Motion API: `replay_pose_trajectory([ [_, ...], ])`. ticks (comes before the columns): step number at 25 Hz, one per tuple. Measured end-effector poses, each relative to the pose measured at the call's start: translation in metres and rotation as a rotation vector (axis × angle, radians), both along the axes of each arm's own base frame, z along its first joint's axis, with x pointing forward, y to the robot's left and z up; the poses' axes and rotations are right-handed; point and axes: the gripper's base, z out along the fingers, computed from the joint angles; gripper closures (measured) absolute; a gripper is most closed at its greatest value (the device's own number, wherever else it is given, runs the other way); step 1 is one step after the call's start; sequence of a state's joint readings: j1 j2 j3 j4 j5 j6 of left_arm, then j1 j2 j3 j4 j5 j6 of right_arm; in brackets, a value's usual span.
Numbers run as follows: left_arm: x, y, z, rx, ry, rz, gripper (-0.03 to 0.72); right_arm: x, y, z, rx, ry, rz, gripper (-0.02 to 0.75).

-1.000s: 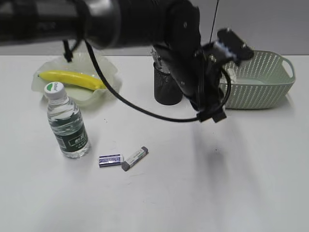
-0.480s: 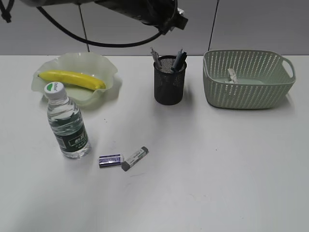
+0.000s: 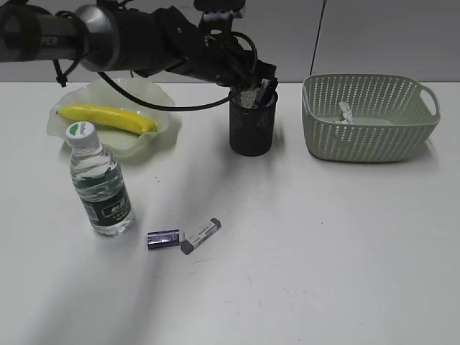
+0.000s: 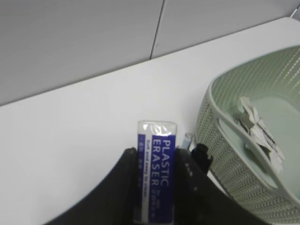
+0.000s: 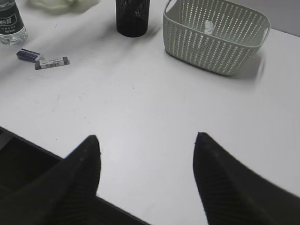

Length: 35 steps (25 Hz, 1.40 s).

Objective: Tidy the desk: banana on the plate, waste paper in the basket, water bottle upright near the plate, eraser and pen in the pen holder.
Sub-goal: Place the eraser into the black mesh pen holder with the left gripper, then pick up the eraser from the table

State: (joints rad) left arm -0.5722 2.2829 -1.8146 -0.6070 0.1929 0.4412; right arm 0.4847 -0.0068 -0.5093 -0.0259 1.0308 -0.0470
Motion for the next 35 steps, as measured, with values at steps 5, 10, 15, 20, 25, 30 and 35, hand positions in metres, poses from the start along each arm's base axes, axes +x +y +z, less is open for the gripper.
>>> replay_pose_trajectory([
  [5,0.001,-0.001,-0.008,0.005,0.009,0.003,0.485,0.0,0.0,0.0,0.0,0.0,0.0,0.244],
  [10,0.002,0.0,-0.003,-0.005,-0.01,0.013,0.341,0.0,0.0,0.0,0.0,0.0,0.0,0.244],
  [15,-0.003,0.001,0.024,-0.03,-0.043,0.004,0.321,0.0,0.0,0.0,0.0,0.0,0.0,0.244],
  [20,-0.024,0.008,0.085,-0.06,-0.062,-0.063,0.331,0.0,0.0,0.0,0.0,0.0,0.0,0.244],
  [25,-0.067,0.027,0.16,-0.003,-0.092,-0.195,0.379,0.0,0.0,0.0,0.0,0.0,0.0,0.244],
  [30,-0.126,0.067,0.23,0.185,-0.155,-0.296,0.405,0.0,0.0,0.0,0.0,0.0,0.0,0.244],
  [35,-0.186,0.114,0.27,0.321,-0.057,-0.287,0.407,0.0,0.0,0.0,0.0,0.0,0.0,0.244],
])
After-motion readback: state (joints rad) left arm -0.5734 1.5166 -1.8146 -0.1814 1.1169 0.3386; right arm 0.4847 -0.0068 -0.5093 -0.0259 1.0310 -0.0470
